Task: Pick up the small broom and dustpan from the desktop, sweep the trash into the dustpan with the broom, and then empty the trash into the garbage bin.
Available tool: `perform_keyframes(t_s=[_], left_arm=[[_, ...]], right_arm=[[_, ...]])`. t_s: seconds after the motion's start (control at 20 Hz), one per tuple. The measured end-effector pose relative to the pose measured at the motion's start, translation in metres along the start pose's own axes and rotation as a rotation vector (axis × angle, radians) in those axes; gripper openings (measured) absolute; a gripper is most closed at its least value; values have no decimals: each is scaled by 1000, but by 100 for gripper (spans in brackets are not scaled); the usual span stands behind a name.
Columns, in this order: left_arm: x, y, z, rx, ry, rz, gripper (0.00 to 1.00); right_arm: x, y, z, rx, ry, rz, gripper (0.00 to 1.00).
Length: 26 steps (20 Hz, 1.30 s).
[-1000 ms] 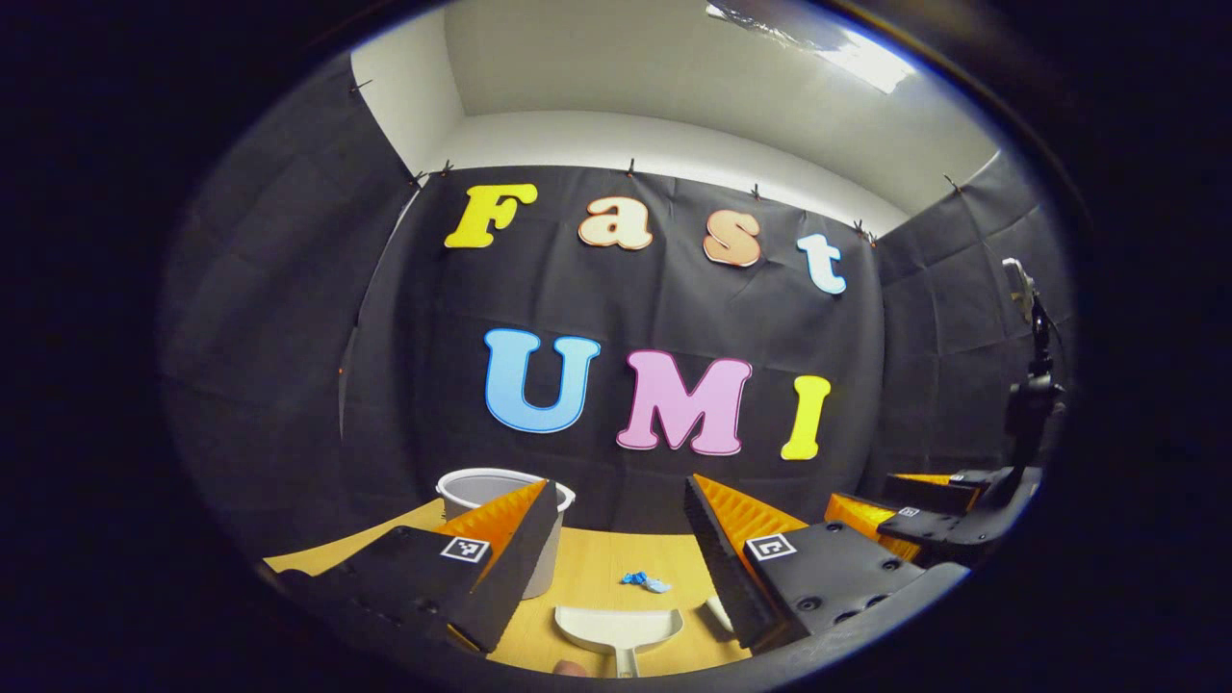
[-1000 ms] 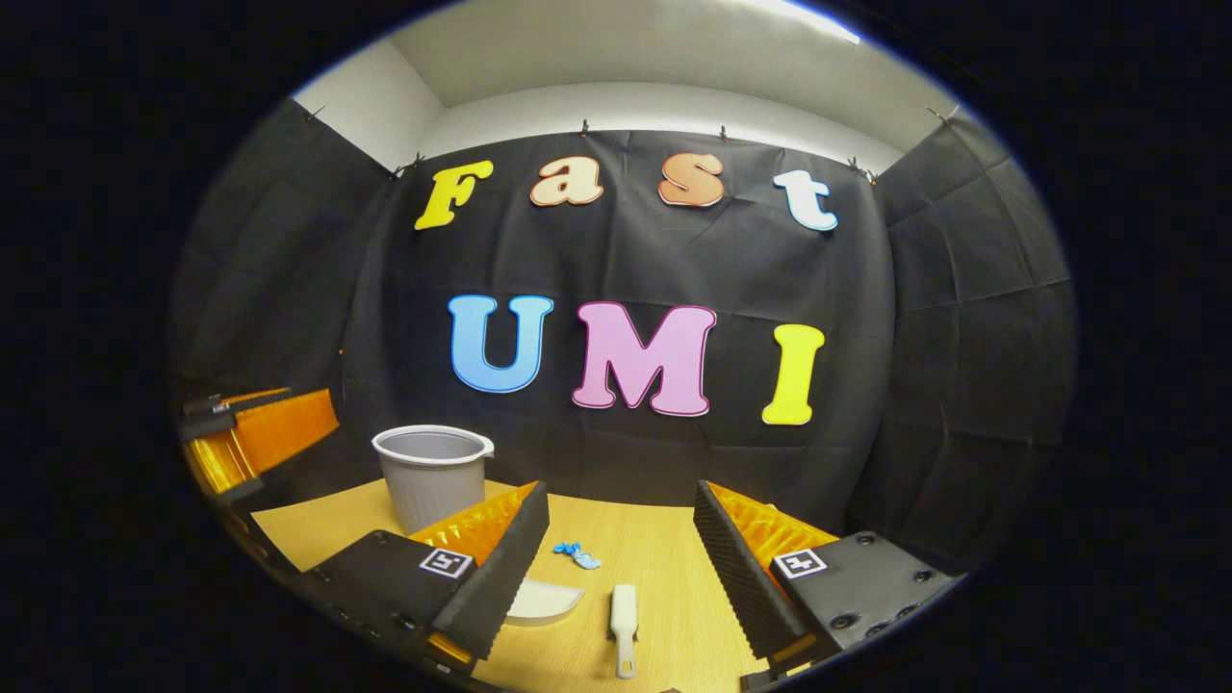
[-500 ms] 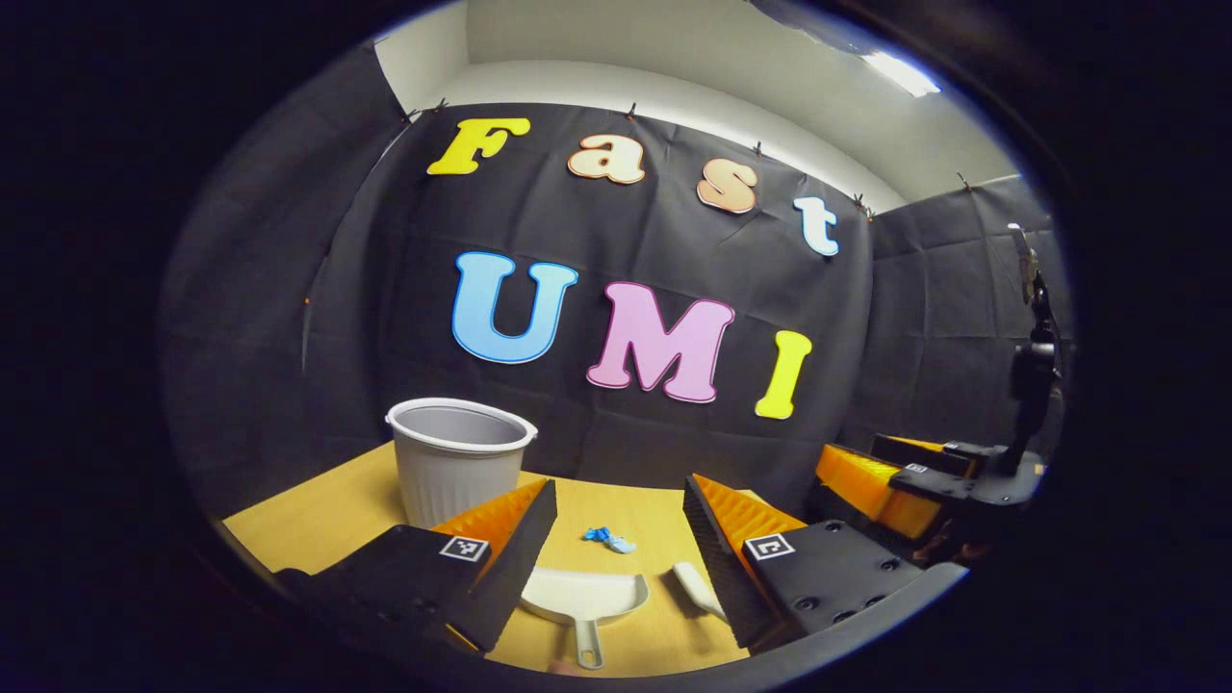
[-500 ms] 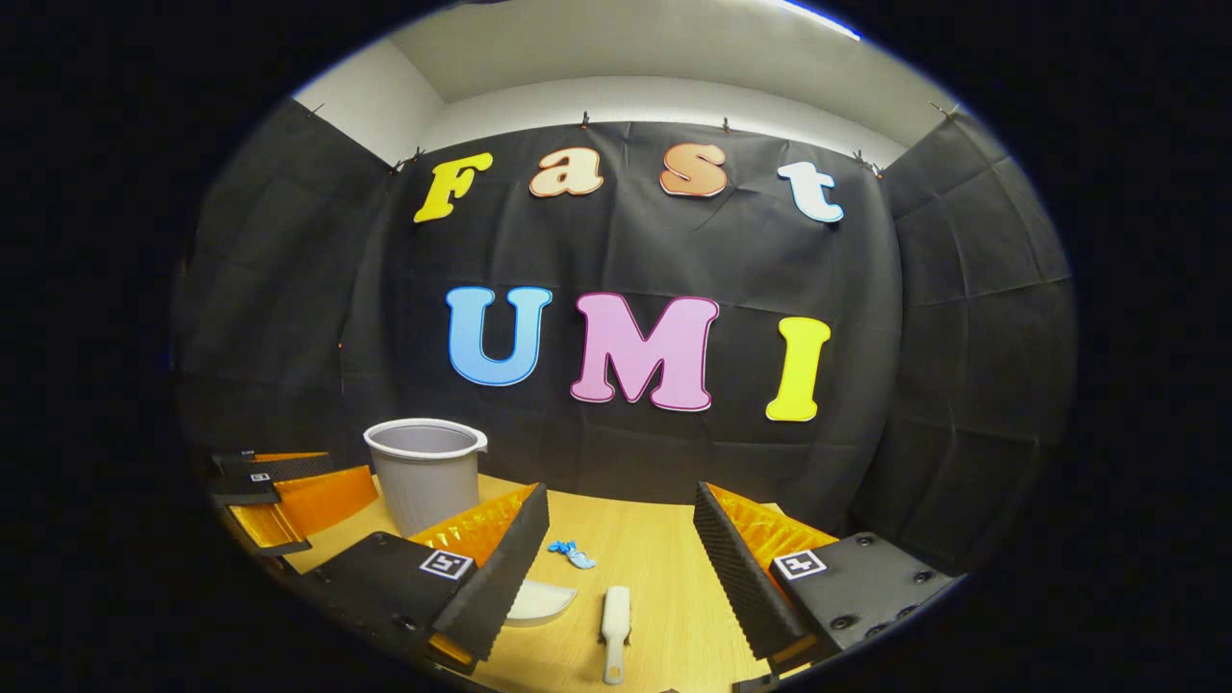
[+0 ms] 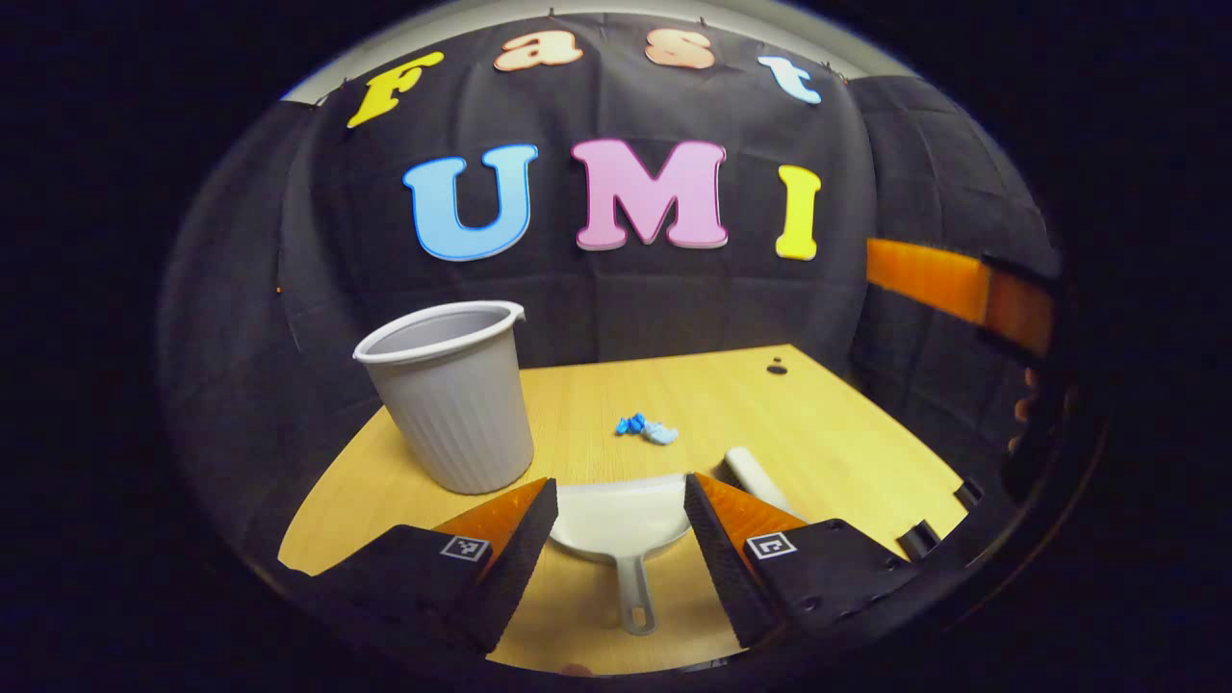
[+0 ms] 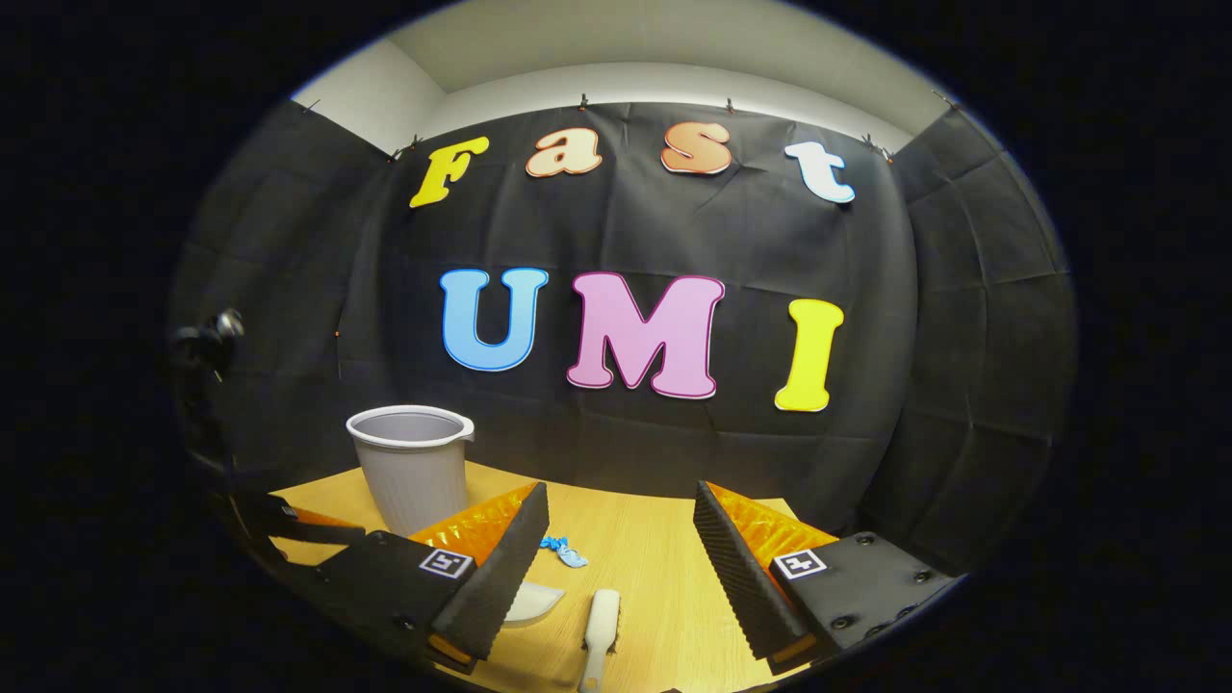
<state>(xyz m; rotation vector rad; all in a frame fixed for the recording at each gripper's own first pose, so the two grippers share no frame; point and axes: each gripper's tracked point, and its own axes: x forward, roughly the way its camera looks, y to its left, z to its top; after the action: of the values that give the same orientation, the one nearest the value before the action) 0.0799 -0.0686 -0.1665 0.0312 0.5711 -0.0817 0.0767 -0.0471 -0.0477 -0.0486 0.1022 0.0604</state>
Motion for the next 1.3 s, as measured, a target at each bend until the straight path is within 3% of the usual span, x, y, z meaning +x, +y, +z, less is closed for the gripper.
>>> perform_keyframes(t_s=[0.15,0.4,0.6,0.8,1.0,1.15,1.25,1.3], left_arm=[[21,-13,-34,34,180,-36,82],[55,-20,-81,-53,487,-52,82],[80,-22,-107,-105,720,-60,82],[106,-18,-120,-141,851,-30,82],[125,-22,-116,-165,925,-67,81],[125,-23,-114,-152,943,-80,52],[126,-23,-112,-138,947,-91,39],[127,-24,-113,-142,950,-92,37]], right_arm=[[15,-11,-15,8,30,-4,97],[34,-30,-52,61,108,-16,97],[37,-33,-99,186,242,7,97],[32,-32,-132,195,351,30,97],[20,-17,-163,279,470,69,97],[13,-13,-181,303,542,74,97],[10,-9,-193,326,598,69,97],[9,-7,-200,323,632,65,97]])
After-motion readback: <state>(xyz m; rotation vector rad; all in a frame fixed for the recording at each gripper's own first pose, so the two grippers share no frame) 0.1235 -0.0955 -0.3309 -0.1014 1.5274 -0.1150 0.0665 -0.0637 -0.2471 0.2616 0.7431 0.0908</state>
